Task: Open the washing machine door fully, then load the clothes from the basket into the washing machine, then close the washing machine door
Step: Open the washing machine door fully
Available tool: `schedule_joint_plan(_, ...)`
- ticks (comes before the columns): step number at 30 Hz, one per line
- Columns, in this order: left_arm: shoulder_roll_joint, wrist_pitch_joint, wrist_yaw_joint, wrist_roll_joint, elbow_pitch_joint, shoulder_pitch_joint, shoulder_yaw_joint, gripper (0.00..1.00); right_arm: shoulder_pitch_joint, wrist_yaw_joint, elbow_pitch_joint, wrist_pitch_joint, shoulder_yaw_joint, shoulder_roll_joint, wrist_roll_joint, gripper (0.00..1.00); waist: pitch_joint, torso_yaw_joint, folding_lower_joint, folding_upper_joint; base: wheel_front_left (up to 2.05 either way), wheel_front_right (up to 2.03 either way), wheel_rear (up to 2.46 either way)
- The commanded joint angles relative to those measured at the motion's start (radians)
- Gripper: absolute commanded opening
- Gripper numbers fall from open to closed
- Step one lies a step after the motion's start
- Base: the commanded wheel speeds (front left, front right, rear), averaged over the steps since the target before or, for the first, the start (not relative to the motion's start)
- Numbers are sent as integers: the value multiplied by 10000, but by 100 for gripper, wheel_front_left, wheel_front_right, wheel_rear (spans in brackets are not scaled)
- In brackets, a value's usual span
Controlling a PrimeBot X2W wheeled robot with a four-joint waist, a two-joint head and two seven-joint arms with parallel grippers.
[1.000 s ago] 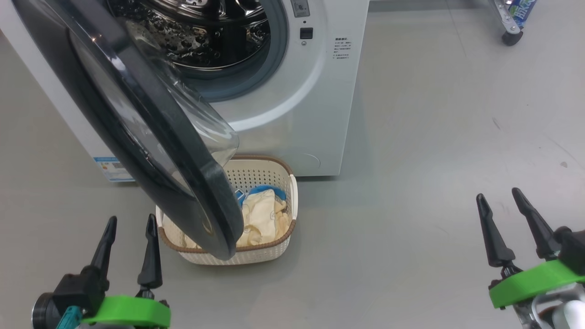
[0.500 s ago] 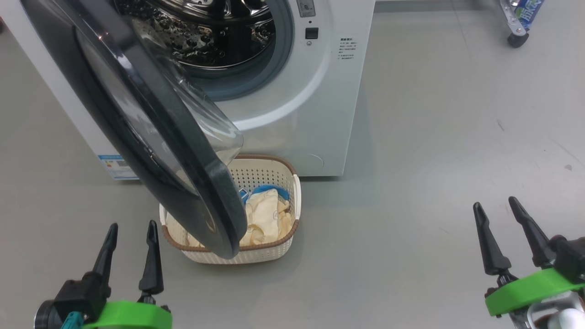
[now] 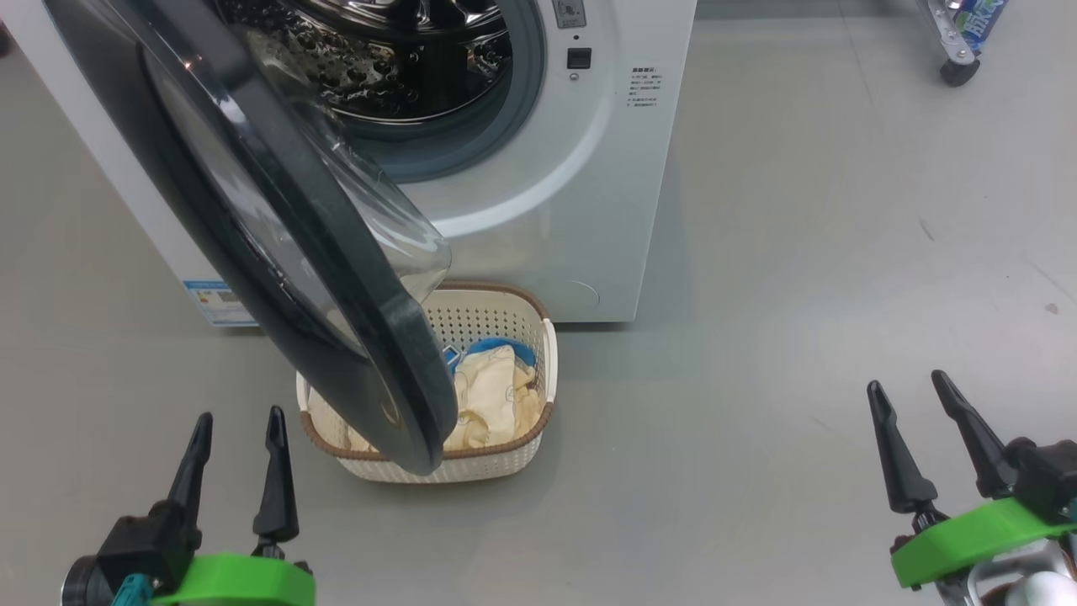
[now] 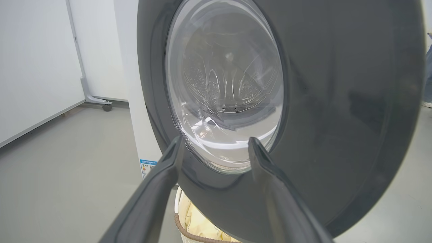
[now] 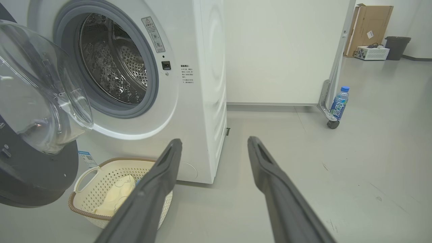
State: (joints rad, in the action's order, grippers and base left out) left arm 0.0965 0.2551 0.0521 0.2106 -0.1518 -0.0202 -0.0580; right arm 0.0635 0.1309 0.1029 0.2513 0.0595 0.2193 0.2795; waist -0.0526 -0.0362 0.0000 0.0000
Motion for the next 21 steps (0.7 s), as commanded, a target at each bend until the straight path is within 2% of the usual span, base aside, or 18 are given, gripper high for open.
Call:
schedule_joint_plan(1,63,67,-31,-79,289,-335,415,100,-376,-2,-297,104,169,190,-82,100,0,12,0,0,0,0,0)
schedule_joint_plan(13,56,67,-37,-71,206,-316,426,100,-406,-2,-155,104,292,168,-63,100,13,76,0,0,0,0,0)
schedule_joint_plan(14,55,67,-35,-66,213,-319,431,94,-406,-2,-164,104,288,165,-68,100,15,80,0,0,0,0,0)
schedule_joint_plan(15,55,67,-27,-60,215,-320,433,62,-404,-2,-160,104,287,164,-67,100,23,85,0,0,0,0,0)
schedule_joint_plan(17,65,67,0,-56,205,-317,424,9,-402,-2,-165,105,284,164,-62,100,35,96,0,0,0,0,0)
schedule_joint_plan(18,68,67,17,-45,195,-317,420,0,-398,-2,-162,105,286,165,-57,100,43,102,0,0,0,0,0)
schedule_joint_plan(21,74,67,54,-13,179,-319,427,0,-390,-2,-152,105,275,162,-28,100,69,119,0,0,0,0,0)
